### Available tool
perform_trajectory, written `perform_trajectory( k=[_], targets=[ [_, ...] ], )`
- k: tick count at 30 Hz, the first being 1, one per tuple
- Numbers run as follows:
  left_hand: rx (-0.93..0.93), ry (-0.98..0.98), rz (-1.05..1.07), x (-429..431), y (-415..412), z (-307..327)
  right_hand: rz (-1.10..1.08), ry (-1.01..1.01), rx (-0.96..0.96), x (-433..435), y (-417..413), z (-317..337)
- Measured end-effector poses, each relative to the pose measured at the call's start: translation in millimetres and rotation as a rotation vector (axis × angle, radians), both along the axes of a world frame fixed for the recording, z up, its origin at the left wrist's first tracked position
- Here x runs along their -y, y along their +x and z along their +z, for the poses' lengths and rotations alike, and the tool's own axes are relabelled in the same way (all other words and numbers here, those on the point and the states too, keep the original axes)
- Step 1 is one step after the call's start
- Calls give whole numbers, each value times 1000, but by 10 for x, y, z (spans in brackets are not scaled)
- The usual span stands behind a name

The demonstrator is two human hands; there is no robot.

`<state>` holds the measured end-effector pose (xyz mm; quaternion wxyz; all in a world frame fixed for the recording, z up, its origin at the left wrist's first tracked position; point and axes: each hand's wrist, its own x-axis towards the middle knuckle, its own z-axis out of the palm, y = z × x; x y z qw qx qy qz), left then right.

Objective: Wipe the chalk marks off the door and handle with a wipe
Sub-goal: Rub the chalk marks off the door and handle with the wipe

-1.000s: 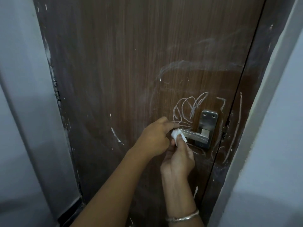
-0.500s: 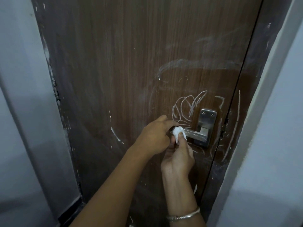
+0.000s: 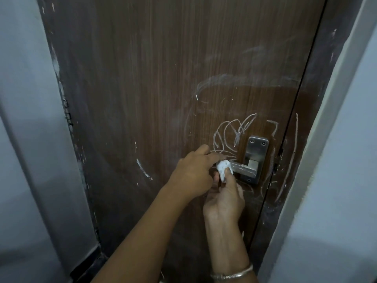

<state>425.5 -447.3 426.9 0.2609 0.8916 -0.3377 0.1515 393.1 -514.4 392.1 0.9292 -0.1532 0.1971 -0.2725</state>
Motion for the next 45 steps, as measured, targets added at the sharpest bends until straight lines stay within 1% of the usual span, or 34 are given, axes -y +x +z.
perform_trajectory(
  k=[4,8,12,17,23,30,33,45],
  targets=[
    [2,22,11,-4,12,6,-1,-16,10,15,-31,19],
    [32,48,36,17,6,17,8,12,28,66,-14,148],
    [85,94,65,33,-3,-8,41,-6,7,56,-53,40],
    [129,103,92,54,-27,-30,-14,-27,22,97,-47,72],
    [106,107,87,49,-42,-9,4,-48,7,88,-76,1],
    [214,133,162,115,-109,-38,-11,-62,17,126,-79,59],
    [201,119,156,106,-108,-50,-15,-86,13,115,-97,3],
    [180,109,143,125,-92,-70,-46,-78,-8,140,-98,-73]
  ],
)
